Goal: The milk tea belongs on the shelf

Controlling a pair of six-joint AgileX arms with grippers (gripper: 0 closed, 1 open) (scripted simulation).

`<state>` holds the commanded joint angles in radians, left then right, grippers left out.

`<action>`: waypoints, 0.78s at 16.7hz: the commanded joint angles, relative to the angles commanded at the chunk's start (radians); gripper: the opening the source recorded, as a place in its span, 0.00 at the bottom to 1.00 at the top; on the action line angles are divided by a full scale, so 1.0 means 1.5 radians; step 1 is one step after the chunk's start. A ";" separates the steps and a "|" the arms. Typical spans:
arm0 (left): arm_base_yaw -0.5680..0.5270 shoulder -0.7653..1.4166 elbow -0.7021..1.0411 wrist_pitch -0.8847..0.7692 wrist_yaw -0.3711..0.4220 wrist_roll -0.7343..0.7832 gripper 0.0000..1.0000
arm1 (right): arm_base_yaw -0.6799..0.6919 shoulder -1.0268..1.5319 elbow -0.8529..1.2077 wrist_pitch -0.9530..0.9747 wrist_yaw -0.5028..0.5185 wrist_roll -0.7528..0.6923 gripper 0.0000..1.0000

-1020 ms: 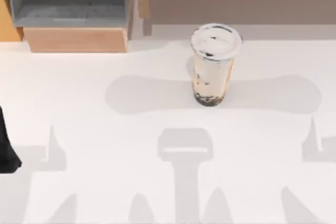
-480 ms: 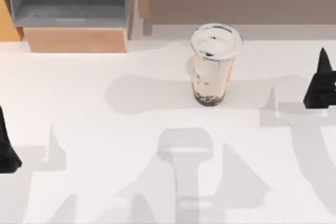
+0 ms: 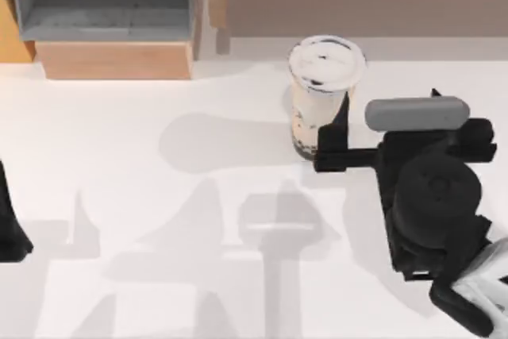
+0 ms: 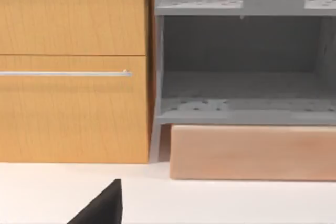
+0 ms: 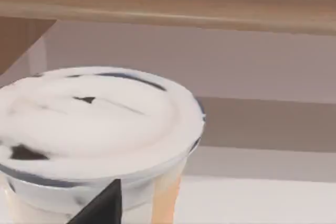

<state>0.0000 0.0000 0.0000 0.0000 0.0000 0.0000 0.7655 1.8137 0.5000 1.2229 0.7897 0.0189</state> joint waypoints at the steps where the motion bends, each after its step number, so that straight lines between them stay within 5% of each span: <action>1: 0.000 0.000 0.000 0.000 0.000 0.000 1.00 | 0.022 0.055 0.019 0.040 0.023 -0.001 1.00; 7: 0.000 0.000 0.000 0.000 0.000 0.000 1.00 | 0.105 0.264 0.101 0.208 0.116 -0.007 1.00; 13: 0.000 0.000 0.000 0.000 0.000 0.000 1.00 | 0.109 0.280 0.106 0.222 0.122 -0.007 1.00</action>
<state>0.0000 0.0000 0.0000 0.0000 0.0000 0.0000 0.9289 2.2342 0.6596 1.5559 0.9732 0.0078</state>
